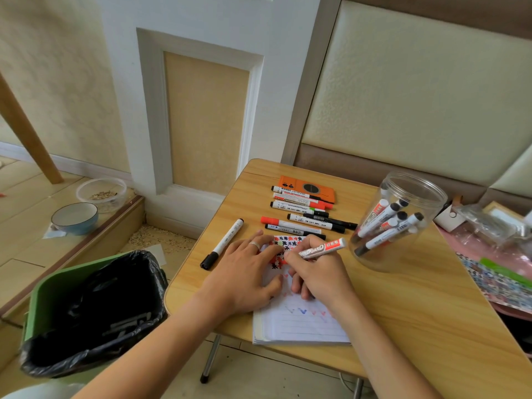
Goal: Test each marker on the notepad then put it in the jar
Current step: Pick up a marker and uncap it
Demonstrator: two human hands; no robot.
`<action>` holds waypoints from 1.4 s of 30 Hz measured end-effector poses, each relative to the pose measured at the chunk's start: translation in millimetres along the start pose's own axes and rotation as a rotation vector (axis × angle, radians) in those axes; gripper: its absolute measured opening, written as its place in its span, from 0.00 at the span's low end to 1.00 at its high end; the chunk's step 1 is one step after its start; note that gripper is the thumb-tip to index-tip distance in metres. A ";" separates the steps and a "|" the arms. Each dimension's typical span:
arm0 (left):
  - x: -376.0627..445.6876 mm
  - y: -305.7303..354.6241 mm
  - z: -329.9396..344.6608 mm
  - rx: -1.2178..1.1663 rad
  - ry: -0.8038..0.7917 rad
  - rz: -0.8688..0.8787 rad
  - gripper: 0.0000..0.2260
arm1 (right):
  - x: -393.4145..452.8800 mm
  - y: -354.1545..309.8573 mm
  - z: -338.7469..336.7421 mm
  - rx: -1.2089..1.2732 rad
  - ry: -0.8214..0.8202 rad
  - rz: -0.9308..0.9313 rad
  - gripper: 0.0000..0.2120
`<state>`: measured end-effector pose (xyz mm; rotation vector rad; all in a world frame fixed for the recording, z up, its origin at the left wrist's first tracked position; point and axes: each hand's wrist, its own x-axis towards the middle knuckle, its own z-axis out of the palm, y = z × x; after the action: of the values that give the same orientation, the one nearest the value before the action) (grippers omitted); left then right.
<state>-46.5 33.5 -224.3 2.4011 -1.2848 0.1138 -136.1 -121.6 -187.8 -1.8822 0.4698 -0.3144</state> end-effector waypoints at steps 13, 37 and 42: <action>-0.6 0.8 -0.7 -0.004 0.001 0.001 0.29 | 1.8 2.8 -1.4 -0.040 0.030 0.035 0.05; -2.2 3.8 0.9 -0.085 0.132 -0.078 0.13 | 3.0 7.3 -0.4 -0.004 -0.016 -0.028 0.08; -2.4 3.9 -0.9 -0.079 0.254 0.007 0.07 | 0.5 2.0 -6.3 0.224 -0.002 0.008 0.09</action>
<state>-51.0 33.8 -222.9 2.2318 -1.1574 0.3519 -138.6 -127.7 -187.5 -1.6624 0.4220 -0.3452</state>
